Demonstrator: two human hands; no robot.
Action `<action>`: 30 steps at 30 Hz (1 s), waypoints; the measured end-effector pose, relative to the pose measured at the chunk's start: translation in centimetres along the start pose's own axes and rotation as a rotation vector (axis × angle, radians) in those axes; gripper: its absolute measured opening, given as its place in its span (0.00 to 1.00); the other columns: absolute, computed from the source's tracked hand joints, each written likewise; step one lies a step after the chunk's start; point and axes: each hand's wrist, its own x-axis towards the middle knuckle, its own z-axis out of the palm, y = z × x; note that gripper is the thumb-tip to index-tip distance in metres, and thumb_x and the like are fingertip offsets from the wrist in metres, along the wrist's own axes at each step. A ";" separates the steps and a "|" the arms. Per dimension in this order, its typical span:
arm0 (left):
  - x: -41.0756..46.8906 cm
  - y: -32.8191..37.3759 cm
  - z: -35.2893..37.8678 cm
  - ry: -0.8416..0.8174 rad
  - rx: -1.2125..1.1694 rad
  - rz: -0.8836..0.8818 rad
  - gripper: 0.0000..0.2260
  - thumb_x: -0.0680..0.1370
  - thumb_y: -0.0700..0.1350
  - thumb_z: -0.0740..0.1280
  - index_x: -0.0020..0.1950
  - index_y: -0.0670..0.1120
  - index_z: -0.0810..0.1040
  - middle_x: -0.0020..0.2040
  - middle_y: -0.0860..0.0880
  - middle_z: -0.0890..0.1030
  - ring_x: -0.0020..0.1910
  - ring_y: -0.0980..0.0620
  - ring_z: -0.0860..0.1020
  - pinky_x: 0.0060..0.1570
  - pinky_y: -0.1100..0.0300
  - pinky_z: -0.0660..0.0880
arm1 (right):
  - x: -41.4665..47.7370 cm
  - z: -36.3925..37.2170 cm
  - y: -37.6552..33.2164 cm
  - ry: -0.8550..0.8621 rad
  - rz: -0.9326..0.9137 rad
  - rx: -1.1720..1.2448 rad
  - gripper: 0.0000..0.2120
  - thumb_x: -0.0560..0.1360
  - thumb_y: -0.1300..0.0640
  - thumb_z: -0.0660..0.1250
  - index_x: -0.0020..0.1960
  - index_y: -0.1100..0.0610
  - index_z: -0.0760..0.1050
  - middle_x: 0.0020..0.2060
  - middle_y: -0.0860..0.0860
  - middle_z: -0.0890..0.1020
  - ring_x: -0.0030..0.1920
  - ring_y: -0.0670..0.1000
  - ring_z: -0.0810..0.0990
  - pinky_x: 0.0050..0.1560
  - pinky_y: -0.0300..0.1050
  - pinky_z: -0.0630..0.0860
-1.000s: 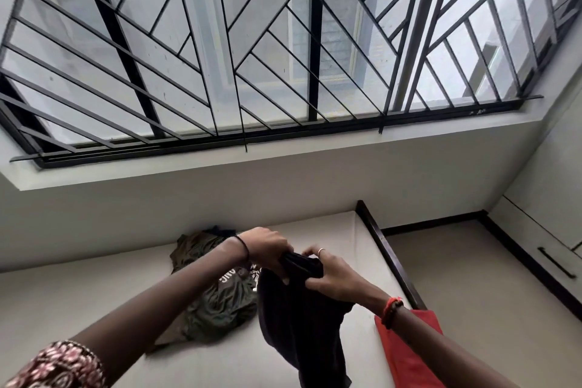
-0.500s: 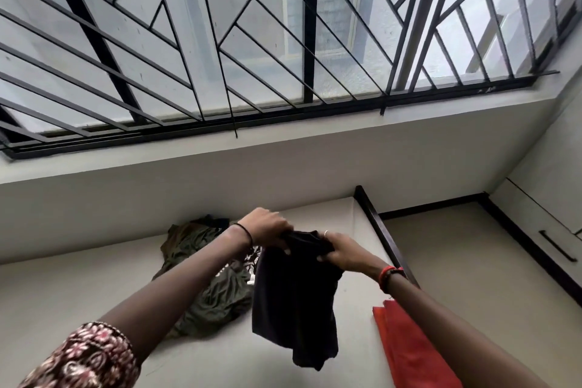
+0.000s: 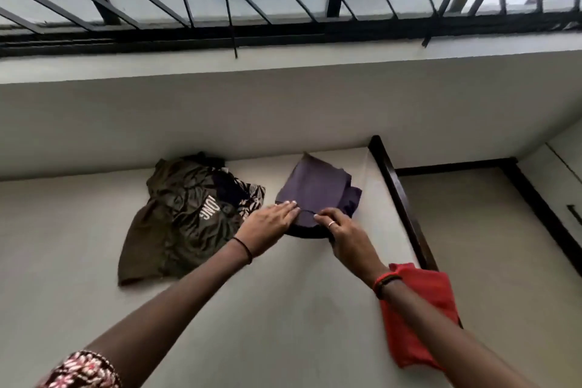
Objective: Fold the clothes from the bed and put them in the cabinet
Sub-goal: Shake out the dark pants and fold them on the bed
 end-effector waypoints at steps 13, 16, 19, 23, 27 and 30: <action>-25.8 16.2 21.1 -0.437 -0.330 -0.195 0.32 0.72 0.33 0.51 0.77 0.39 0.47 0.73 0.45 0.64 0.66 0.49 0.67 0.69 0.58 0.53 | -23.9 24.1 -4.3 -0.584 0.015 -0.143 0.14 0.64 0.57 0.55 0.48 0.53 0.69 0.47 0.54 0.73 0.44 0.53 0.73 0.38 0.44 0.74; -28.1 17.7 21.8 -0.493 -0.458 -0.273 0.28 0.71 0.37 0.51 0.72 0.42 0.66 0.77 0.45 0.54 0.67 0.50 0.65 0.47 0.66 0.74 | -25.5 25.9 -5.1 -0.722 0.058 -0.152 0.11 0.64 0.55 0.57 0.47 0.54 0.67 0.51 0.57 0.71 0.47 0.54 0.80 0.39 0.42 0.78; -28.3 16.8 21.8 -0.517 -0.418 -0.189 0.22 0.73 0.56 0.55 0.55 0.49 0.82 0.66 0.49 0.72 0.61 0.55 0.73 0.40 0.68 0.76 | -24.9 26.2 -5.6 -0.841 0.152 -0.023 0.20 0.55 0.51 0.76 0.45 0.53 0.76 0.49 0.56 0.76 0.45 0.54 0.83 0.37 0.43 0.80; -24.7 12.7 21.8 -0.401 -0.341 -0.104 0.17 0.77 0.58 0.54 0.46 0.53 0.80 0.50 0.56 0.80 0.41 0.59 0.79 0.39 0.65 0.74 | -19.7 24.2 -3.3 -0.918 0.235 0.117 0.16 0.75 0.45 0.64 0.55 0.56 0.74 0.56 0.57 0.76 0.57 0.57 0.75 0.51 0.50 0.74; -18.9 4.9 23.1 -0.351 -0.314 -0.130 0.15 0.78 0.54 0.55 0.46 0.50 0.79 0.46 0.52 0.81 0.38 0.53 0.80 0.35 0.61 0.75 | -12.1 23.0 3.0 -0.559 0.402 0.392 0.09 0.78 0.53 0.61 0.45 0.58 0.75 0.43 0.55 0.81 0.47 0.55 0.80 0.50 0.53 0.75; -13.6 -0.8 24.0 -0.343 -0.329 -0.168 0.16 0.78 0.50 0.54 0.48 0.44 0.80 0.46 0.46 0.81 0.38 0.46 0.81 0.35 0.58 0.78 | -6.0 21.5 8.6 -0.261 0.507 0.369 0.05 0.76 0.61 0.63 0.48 0.59 0.77 0.45 0.54 0.82 0.47 0.53 0.80 0.51 0.48 0.75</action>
